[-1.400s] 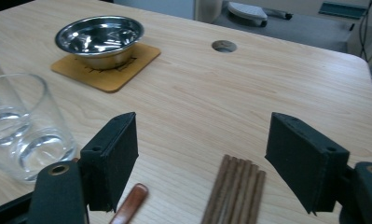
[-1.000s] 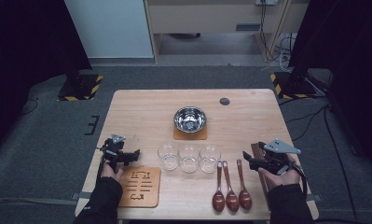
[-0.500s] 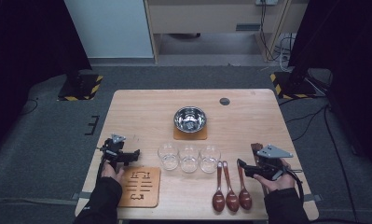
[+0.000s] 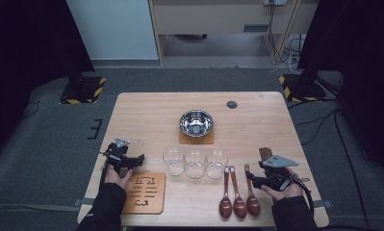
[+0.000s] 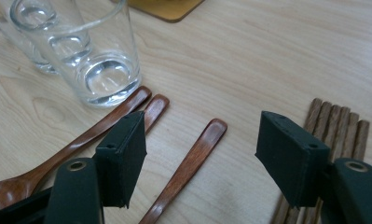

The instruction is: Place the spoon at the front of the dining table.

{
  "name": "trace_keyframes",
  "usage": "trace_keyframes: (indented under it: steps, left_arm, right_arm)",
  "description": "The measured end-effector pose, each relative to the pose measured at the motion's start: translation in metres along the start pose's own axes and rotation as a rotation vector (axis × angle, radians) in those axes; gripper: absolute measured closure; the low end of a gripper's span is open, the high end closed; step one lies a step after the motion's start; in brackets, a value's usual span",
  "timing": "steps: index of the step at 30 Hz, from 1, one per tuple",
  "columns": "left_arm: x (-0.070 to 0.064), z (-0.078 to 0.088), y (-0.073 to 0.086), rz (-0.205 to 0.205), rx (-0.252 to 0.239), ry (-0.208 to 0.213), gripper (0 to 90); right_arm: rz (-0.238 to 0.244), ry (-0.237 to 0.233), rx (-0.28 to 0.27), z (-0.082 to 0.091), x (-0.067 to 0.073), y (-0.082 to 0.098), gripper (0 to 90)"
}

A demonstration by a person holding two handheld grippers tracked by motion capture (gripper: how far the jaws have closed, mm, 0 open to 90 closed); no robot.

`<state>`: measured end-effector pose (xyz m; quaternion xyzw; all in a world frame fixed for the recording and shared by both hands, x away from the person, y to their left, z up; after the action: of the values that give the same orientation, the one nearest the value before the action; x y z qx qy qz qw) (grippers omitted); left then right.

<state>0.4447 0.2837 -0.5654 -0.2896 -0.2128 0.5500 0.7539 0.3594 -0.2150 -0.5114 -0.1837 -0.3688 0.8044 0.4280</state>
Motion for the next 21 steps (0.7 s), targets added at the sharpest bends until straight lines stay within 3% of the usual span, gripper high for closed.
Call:
trace_keyframes:
  steps: [21]
  left_arm:
    - [0.0, 0.0, 0.0, 0.0, 0.0, 0.0, 0.0]
  right_arm:
    - [-0.008, -0.025, 0.078, -0.008, 0.011, 0.022, 43.4]
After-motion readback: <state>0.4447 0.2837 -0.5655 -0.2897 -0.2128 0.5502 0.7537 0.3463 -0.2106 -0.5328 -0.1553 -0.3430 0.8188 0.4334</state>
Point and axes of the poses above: each handheld gripper's, and its own axes: z roughly backward along the jaws, y roughly out of its underside, x roughly to its left, the point moved 4 cm from there along -z, roughly forward along the jaws, and after that the axes turned 2 degrees about x, right-handed, at the moved point
